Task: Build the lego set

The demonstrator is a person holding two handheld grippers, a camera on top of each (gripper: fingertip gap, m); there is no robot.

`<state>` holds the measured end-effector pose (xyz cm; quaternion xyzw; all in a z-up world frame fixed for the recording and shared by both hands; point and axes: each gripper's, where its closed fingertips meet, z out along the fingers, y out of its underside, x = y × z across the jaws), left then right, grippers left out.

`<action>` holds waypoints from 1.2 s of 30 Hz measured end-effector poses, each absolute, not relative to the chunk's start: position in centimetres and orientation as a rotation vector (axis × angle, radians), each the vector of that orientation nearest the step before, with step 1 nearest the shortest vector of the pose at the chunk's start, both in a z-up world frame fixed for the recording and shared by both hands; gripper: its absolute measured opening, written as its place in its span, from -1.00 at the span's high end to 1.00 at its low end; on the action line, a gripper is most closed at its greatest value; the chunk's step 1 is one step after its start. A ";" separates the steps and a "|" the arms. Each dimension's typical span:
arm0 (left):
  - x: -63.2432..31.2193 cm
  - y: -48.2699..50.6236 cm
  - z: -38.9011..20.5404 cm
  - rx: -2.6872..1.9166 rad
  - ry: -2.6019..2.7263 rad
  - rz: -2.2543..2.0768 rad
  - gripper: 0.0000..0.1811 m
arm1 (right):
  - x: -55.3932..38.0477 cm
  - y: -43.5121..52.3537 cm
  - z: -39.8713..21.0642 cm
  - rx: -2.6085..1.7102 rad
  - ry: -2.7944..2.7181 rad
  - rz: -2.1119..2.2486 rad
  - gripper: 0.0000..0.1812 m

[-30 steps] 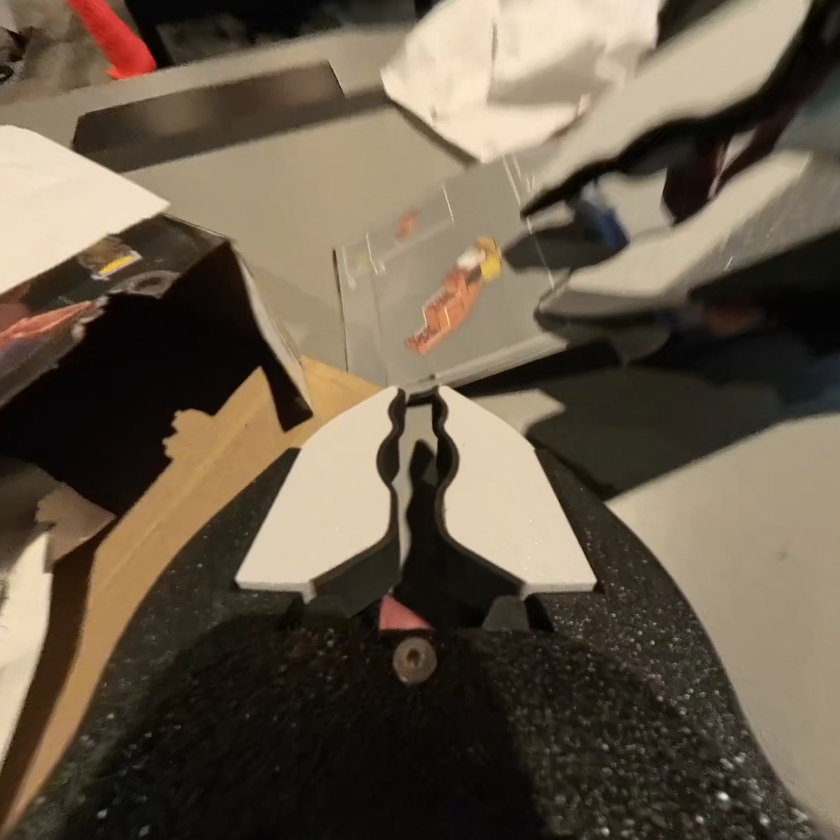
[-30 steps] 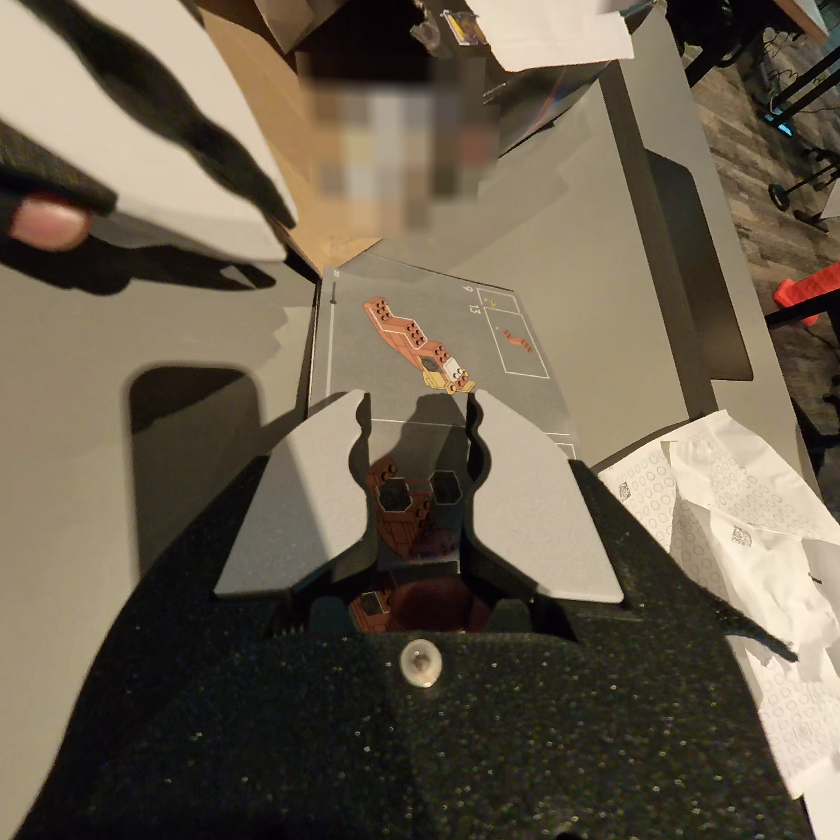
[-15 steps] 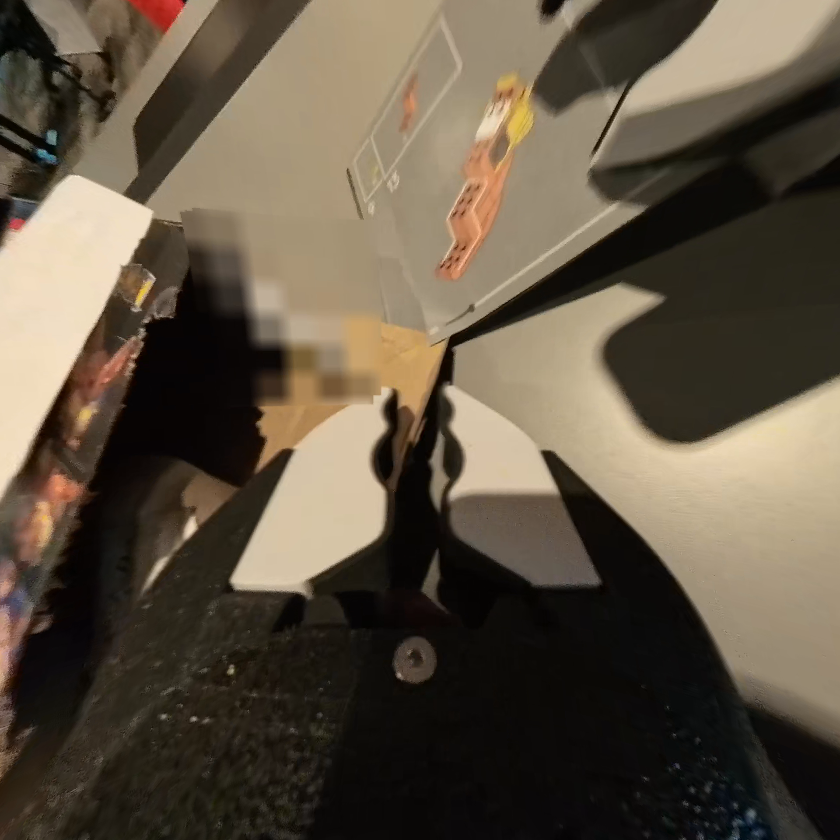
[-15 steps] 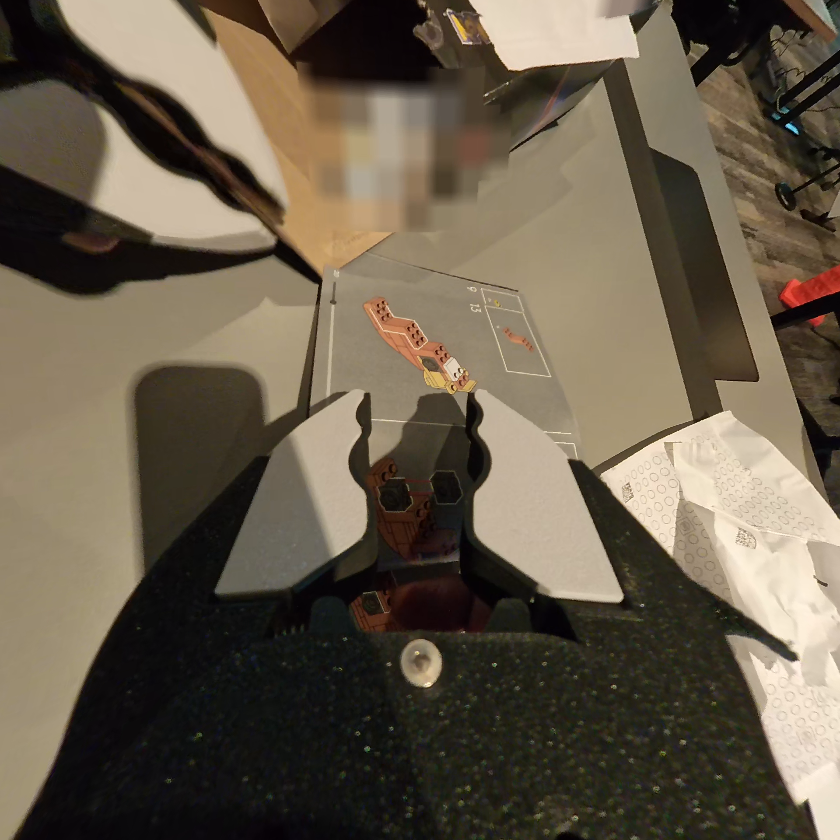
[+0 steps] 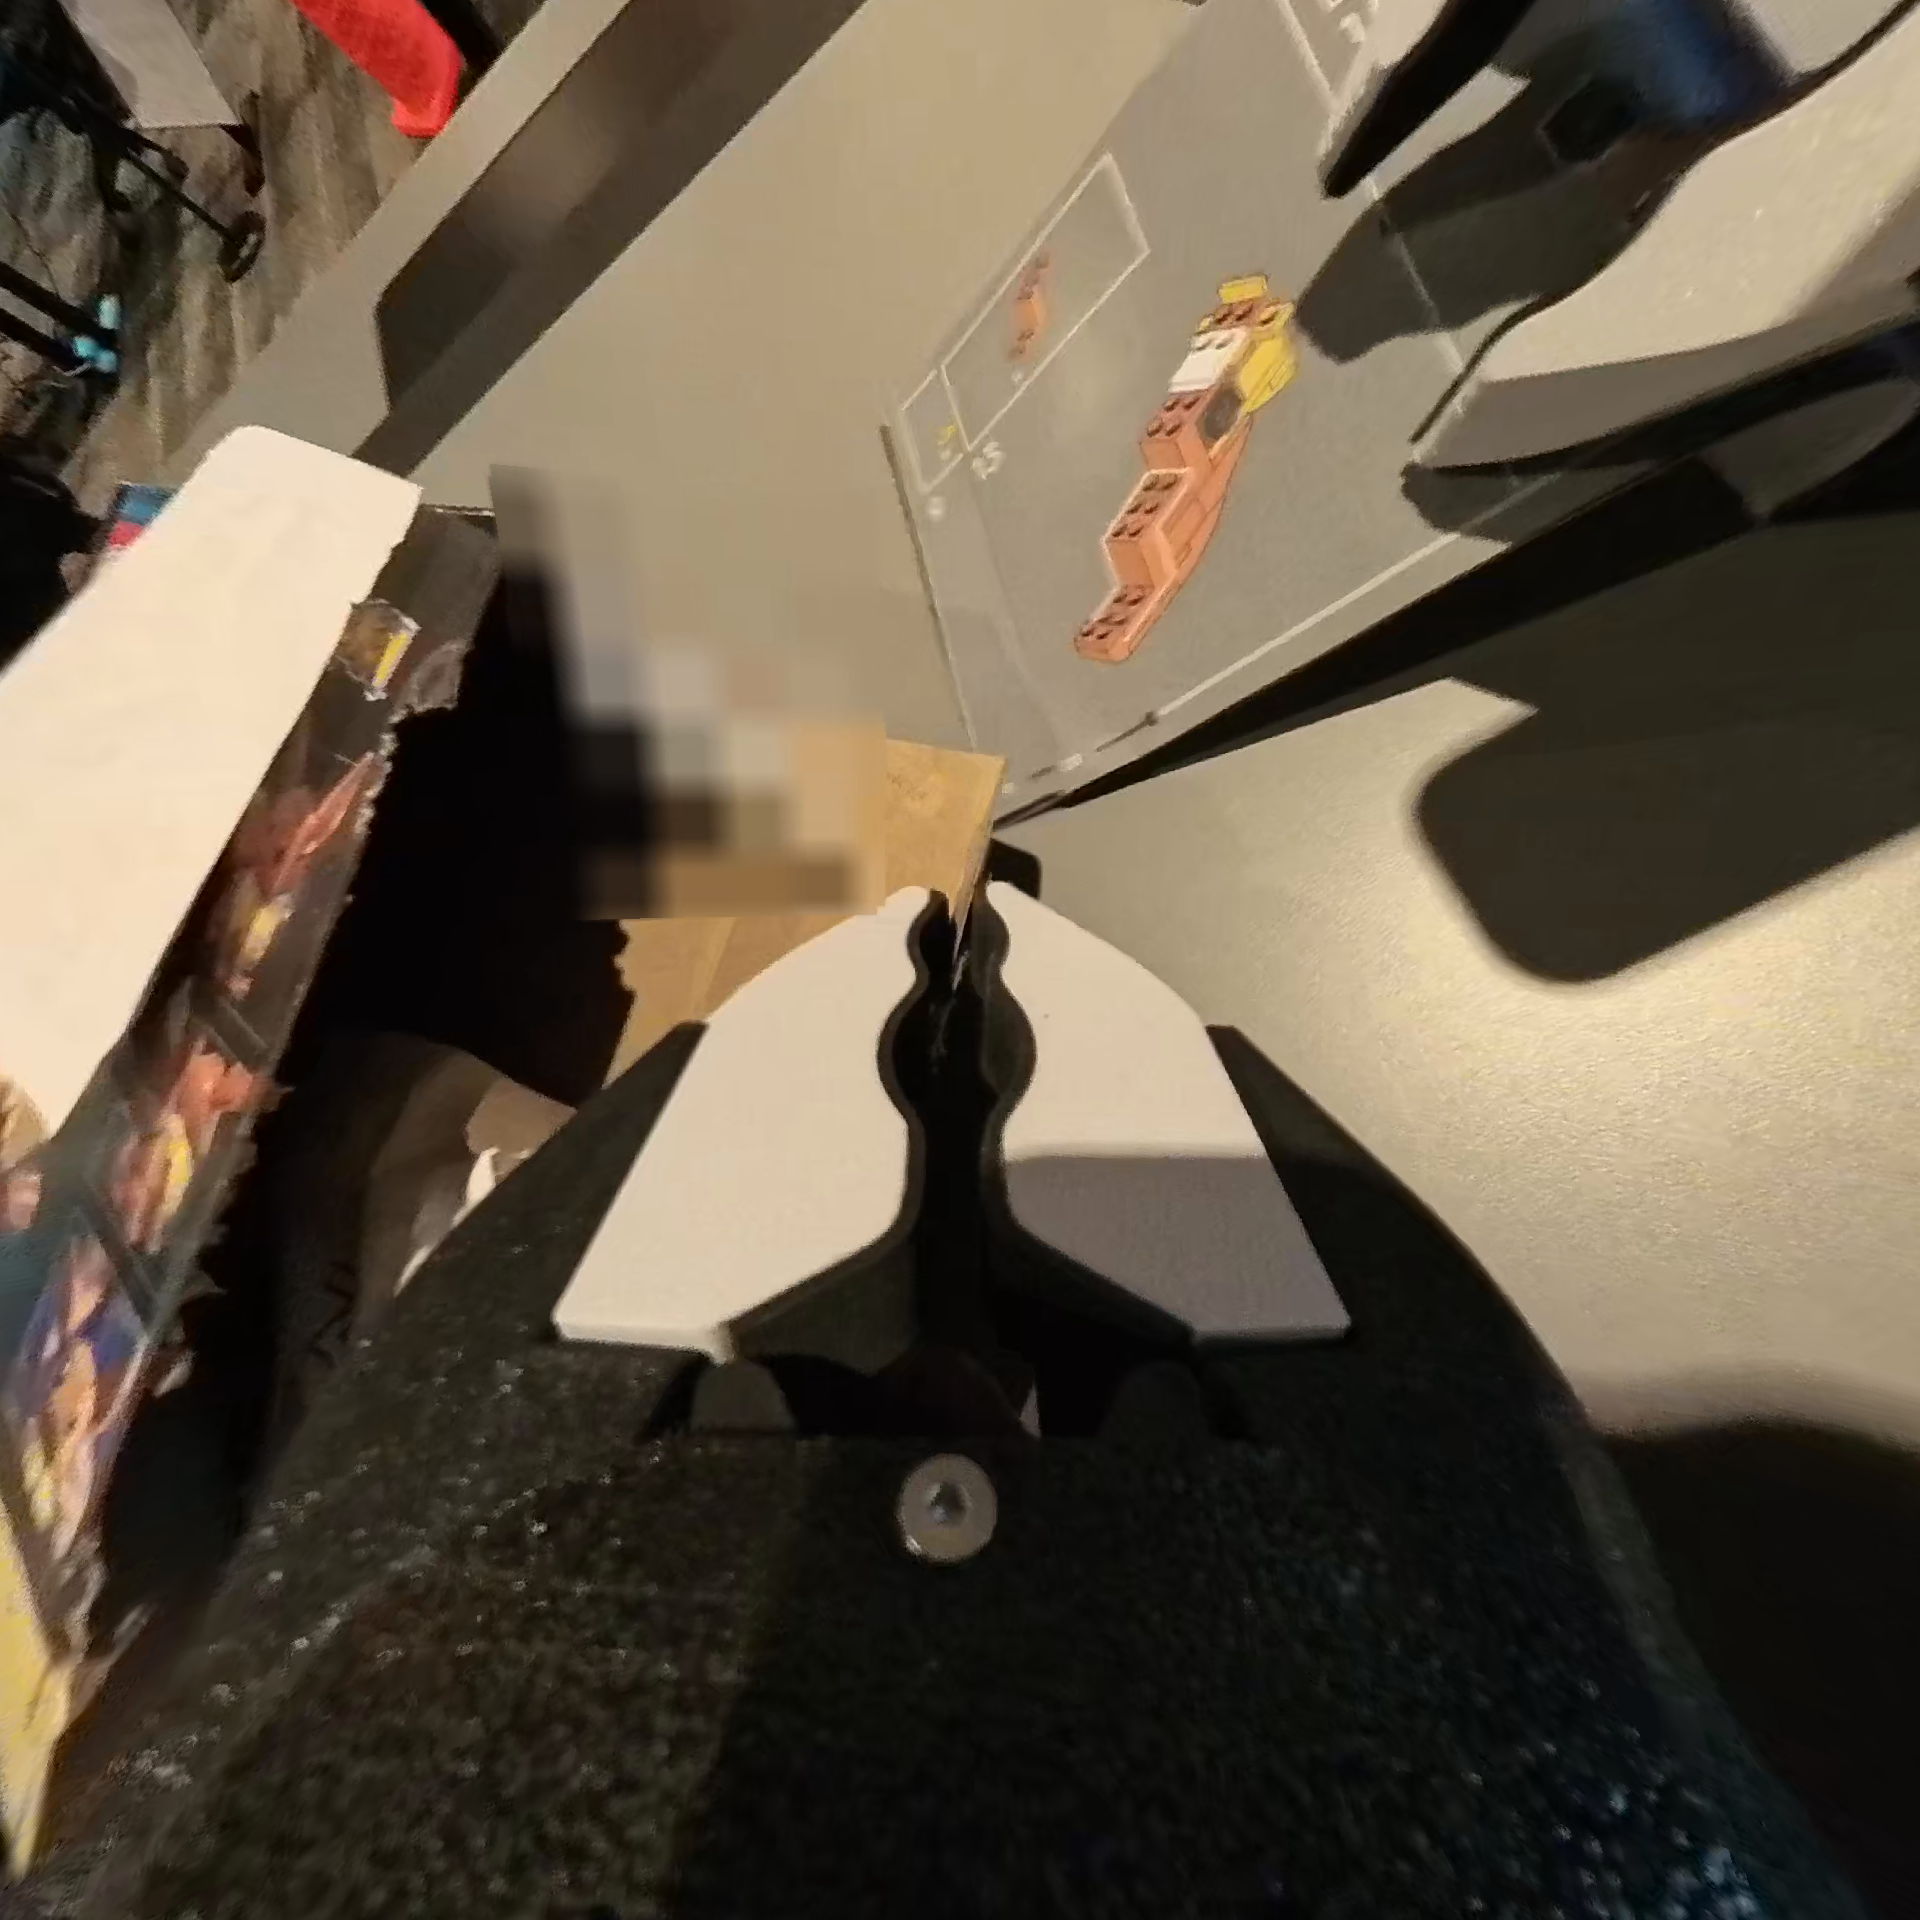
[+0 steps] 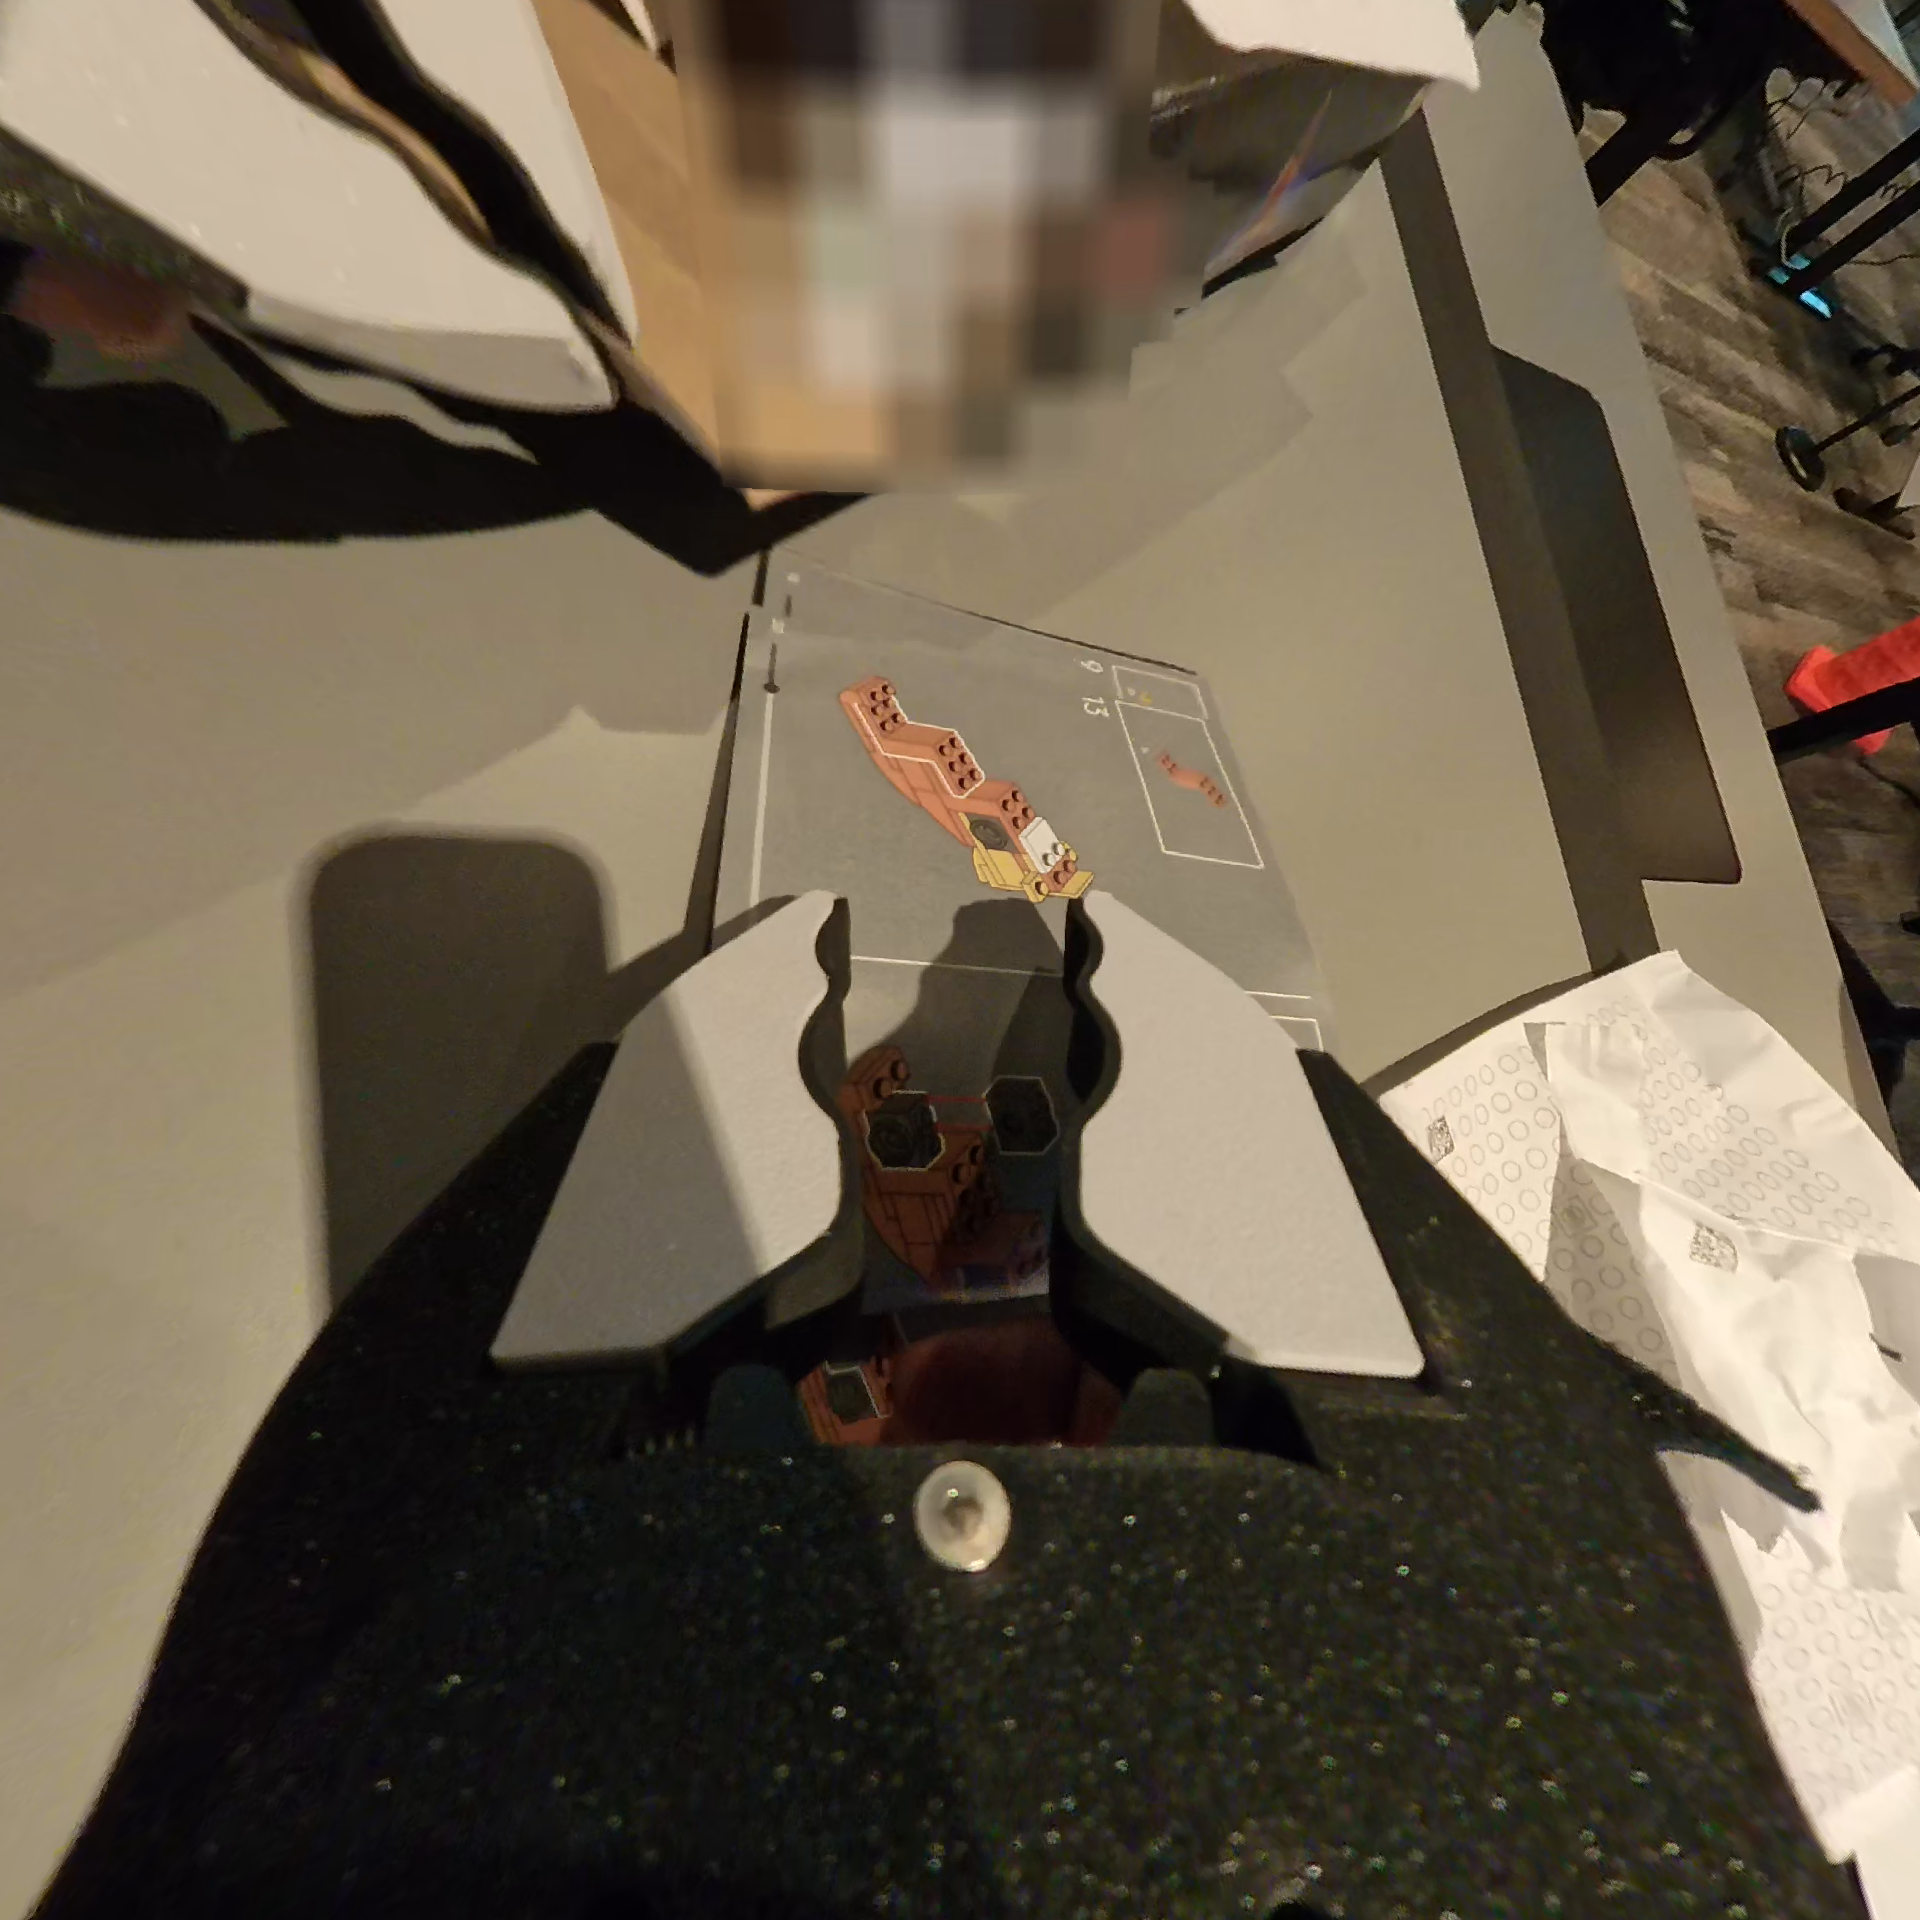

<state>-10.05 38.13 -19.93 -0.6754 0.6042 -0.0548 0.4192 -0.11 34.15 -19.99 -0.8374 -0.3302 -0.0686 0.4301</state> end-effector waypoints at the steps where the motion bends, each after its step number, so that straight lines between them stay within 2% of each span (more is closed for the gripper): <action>1: -9.8 37.9 -20.2 -1.693 1.525 -0.152 0.96 | -0.2 34.2 -20.0 -2.090 -0.826 -0.172 0.57; 17: -7.6 36.7 -22.9 -1.626 1.709 -0.056 0.98 | -0.3 34.5 -20.1 -2.083 -0.856 -0.198 0.55; 27: -7.6 36.7 -23.1 -1.628 1.715 -0.064 0.98 | 4.0 29.9 -15.8 -1.974 -0.705 -0.290 0.54; 36: -7.4 36.9 -22.5 -1.606 1.689 -0.062 0.98 | 5.5 28.6 -20.1 -2.120 -0.634 -0.222 0.59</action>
